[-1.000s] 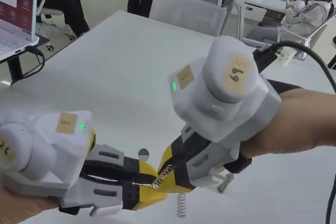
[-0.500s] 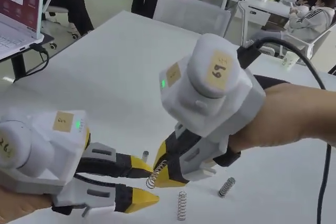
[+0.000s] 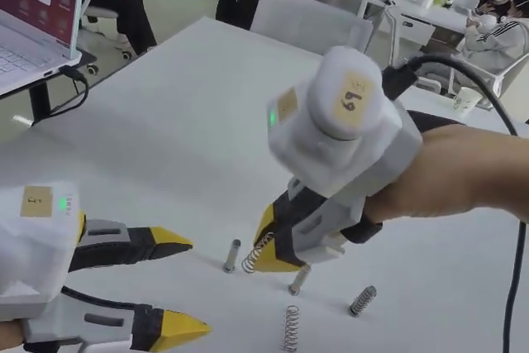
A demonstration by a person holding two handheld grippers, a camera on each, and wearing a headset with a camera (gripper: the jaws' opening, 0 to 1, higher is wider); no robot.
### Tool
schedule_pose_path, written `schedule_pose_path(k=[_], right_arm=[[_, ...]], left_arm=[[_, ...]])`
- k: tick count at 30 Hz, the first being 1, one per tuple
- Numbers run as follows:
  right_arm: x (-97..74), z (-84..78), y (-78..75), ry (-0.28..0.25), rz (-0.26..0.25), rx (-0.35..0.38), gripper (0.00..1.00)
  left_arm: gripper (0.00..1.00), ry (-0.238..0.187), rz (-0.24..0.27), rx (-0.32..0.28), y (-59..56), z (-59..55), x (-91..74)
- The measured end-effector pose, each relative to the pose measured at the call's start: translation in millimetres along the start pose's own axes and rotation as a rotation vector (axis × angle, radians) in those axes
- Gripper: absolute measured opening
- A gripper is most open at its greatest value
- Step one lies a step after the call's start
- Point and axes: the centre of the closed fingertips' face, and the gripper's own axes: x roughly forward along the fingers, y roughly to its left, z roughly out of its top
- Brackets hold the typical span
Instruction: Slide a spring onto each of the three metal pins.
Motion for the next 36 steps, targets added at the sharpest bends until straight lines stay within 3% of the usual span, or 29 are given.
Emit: schedule_pose_path(k=[7,18,28,36], right_arm=[[5.4,-5.4,-23.1,0.031,-0.048,-0.001,0.08],[26.6,-16.1,-58.6,0.091,-0.092,0.017,0.08],[49.0,-22.6,-73.1,0.143,-0.067,0.017,0.08],[66.3,-26.7,-74.5,0.174,-0.033,0.016,0.08]], left_arm=[[0.58,0.008,0.077,-0.005,12.8,-6.5,-10.7],[0.64,0.029,0.121,0.014,17.5,-10.4,-17.6],[0.66,0.055,0.141,0.039,19.4,-14.9,-22.2],[0.66,0.083,0.152,0.071,22.1,-18.4,-22.4]])
